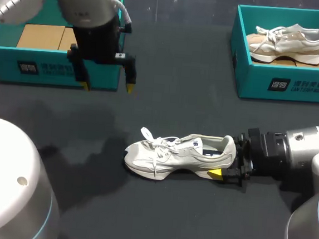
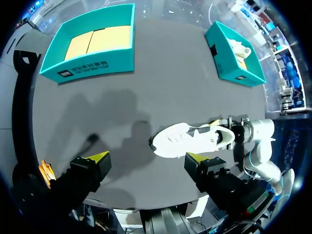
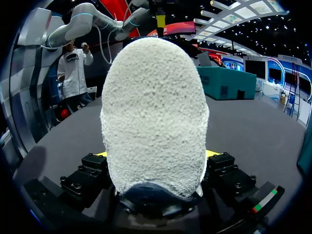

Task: Take the shoe out of the shoebox, open the shoe tongue, remove and reinsert the insole, then place the shoe into the shoebox

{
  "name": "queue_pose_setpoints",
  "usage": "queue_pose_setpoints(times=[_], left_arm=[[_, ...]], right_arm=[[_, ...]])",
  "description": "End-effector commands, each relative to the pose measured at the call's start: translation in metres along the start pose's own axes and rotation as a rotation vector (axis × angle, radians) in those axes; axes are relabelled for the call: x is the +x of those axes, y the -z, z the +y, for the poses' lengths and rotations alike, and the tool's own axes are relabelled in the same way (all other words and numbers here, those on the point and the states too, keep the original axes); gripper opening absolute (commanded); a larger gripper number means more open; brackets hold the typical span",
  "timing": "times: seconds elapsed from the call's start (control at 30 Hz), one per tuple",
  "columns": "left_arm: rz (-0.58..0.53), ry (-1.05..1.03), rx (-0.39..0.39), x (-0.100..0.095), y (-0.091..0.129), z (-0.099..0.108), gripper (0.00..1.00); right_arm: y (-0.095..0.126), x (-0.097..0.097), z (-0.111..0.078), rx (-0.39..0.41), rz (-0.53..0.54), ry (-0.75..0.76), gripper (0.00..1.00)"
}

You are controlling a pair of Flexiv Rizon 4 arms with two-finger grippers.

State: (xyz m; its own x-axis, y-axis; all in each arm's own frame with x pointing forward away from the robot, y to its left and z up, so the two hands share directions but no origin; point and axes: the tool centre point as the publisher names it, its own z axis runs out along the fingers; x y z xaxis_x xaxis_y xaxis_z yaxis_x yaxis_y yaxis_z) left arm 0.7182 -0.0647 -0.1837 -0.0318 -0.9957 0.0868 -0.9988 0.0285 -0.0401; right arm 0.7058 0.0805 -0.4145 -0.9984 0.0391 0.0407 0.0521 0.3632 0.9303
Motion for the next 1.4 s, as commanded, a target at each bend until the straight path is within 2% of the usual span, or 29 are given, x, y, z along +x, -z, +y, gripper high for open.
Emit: queue_pose_setpoints(times=[0.03,0.13,0.63,0.8,0.93,1.0,1.13,1.4], left_arm=[[-0.011,-0.021,0.010,0.031,-0.011,0.013,1.00],[-0.020,-0.046,-0.042,0.058,-0.014,0.013,1.00],[-0.020,-0.046,-0.042,0.058,-0.014,0.013,1.00],[-0.061,-0.026,-0.075,0.101,-0.039,0.005,1.00],[-0.083,-0.019,-0.124,0.123,-0.056,0.004,1.00],[-0.085,-0.009,-0.128,0.132,-0.061,0.004,1.00],[-0.057,-0.018,-0.187,0.153,-0.066,0.003,1.00],[-0.057,-0.018,-0.187,0.153,-0.066,0.003,1.00]], right_arm=[[0.000,0.001,0.000,0.003,-0.002,0.000,0.00],[0.000,0.001,0.000,0.003,-0.002,0.000,0.00],[0.000,0.001,0.000,0.003,-0.002,0.000,0.00],[0.000,0.001,0.000,0.003,-0.002,0.000,0.00],[0.000,0.001,0.000,0.003,-0.002,0.000,0.00],[0.000,0.001,0.000,0.003,-0.002,0.000,0.00],[0.000,0.001,0.000,0.003,-0.002,0.000,0.00],[0.000,0.001,0.000,0.003,-0.002,0.000,0.00]])
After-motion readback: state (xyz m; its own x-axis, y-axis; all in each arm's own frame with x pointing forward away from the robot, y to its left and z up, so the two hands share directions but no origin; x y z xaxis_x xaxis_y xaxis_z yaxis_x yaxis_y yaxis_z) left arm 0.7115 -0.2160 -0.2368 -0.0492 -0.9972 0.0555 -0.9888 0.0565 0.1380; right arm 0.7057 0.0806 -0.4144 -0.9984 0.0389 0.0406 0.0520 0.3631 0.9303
